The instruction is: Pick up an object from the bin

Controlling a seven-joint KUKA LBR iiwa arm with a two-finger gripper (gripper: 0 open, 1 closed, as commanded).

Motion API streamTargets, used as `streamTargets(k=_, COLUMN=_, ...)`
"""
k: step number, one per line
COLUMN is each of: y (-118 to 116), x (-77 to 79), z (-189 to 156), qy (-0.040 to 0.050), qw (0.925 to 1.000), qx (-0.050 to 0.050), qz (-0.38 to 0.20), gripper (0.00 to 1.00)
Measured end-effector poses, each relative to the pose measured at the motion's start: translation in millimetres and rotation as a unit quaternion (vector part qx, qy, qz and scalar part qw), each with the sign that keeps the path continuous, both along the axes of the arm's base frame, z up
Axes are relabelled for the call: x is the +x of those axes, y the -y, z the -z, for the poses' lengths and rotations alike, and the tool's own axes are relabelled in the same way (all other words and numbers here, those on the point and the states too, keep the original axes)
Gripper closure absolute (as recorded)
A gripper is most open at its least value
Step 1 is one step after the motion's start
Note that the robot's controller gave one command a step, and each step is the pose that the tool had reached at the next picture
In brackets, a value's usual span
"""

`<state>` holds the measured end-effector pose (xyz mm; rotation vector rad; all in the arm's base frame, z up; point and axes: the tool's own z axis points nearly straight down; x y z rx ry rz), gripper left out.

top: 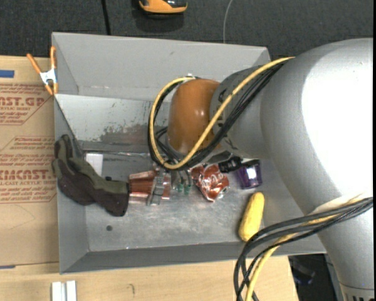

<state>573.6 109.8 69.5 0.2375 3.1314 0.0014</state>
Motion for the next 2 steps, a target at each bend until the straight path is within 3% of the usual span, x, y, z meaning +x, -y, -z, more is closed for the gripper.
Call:
streamTargets(k=1, y=0, x=0.0, z=0, qy=0.0000, qw=1.0000, qx=0.000, qz=0.000, gripper=1.00)
streamTargets(k=2, y=8, x=-3.2, z=-137, qy=0.0006, qw=1.0000, qx=0.000, qz=0.002, gripper=1.00)
